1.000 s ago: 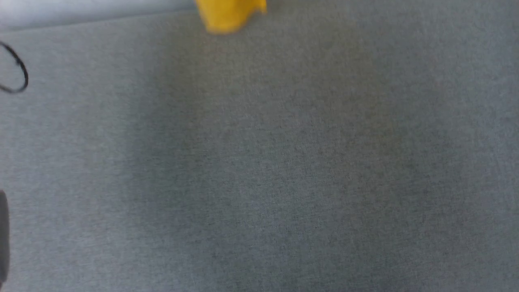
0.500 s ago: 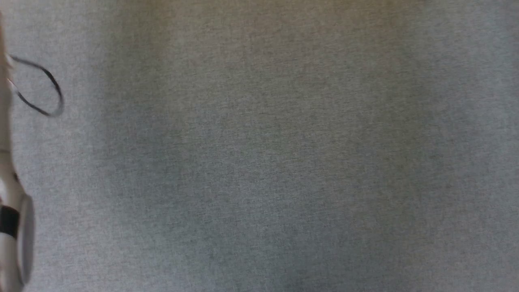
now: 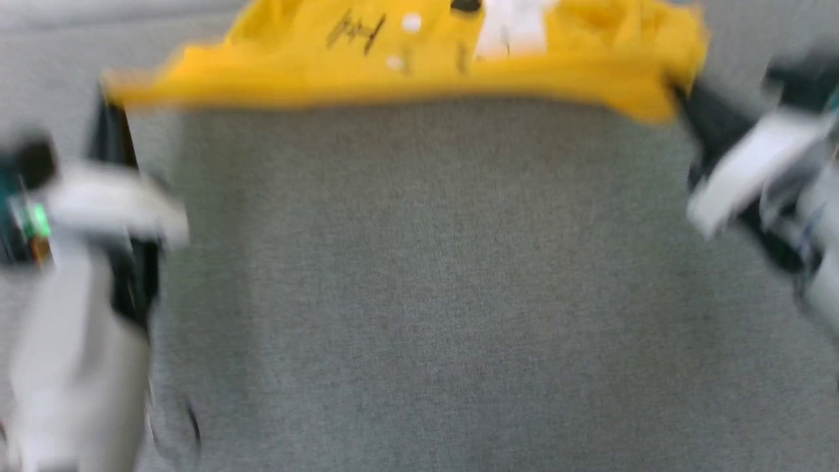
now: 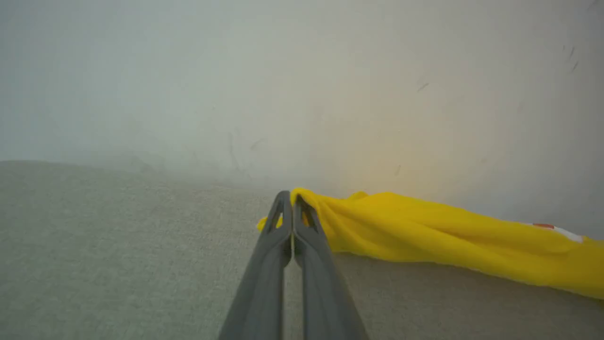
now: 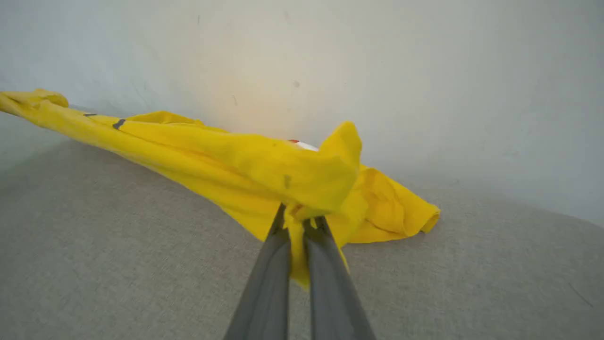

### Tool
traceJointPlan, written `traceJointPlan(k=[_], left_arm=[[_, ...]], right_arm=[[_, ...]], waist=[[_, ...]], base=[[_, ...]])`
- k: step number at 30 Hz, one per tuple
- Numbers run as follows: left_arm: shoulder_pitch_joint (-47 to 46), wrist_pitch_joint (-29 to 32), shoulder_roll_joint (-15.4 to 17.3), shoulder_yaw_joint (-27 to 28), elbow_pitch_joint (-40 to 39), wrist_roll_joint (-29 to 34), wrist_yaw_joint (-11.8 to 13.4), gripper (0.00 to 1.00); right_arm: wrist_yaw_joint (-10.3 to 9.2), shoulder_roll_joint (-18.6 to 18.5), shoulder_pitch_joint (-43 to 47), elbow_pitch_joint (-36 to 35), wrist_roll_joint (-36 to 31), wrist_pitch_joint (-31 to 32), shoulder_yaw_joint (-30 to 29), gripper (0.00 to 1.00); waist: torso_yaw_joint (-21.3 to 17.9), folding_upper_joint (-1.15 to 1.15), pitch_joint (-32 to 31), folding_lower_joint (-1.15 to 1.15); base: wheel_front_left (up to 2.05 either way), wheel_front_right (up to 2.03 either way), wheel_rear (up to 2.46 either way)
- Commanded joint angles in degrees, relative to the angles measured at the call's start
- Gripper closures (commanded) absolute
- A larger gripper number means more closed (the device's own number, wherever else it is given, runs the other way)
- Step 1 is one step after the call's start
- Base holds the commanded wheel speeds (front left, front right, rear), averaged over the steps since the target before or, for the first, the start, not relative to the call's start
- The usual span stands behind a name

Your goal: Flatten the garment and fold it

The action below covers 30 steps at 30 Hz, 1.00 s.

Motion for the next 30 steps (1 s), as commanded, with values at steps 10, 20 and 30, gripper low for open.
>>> traceJointPlan(k=[10, 20, 30], left_arm=[[35.5, 7.9, -1.1, 3.3, -27.5, -2.8, 10.9, 1.0], [54.0, 14.3, -2.9, 2.7, -42.6, -3.3, 17.6, 1.0], [59.6, 18.6, -2.5, 2.5, -48.8, -5.0, 19.3, 1.0]], right_arm=[[-0.12, -3.9, 22.6, -8.8, -0.9, -0.3, -4.5, 1.0], [-0.12, -1.8, 41.5, -16.3, -7.8, 4.0, -18.2, 1.0], [-0.12, 6.0, 56.5, -24.2, -14.0, 10.3, -32.8, 1.0]], waist=[[2.3, 0.0, -13.8, 0.02], [3.6, 0.0, -16.9, 0.02], [5.4, 0.0, -16.9, 0.02]], base=[[0.0, 0.0, 0.0], [0.0, 0.0, 0.0], [0.0, 0.0, 0.0]])
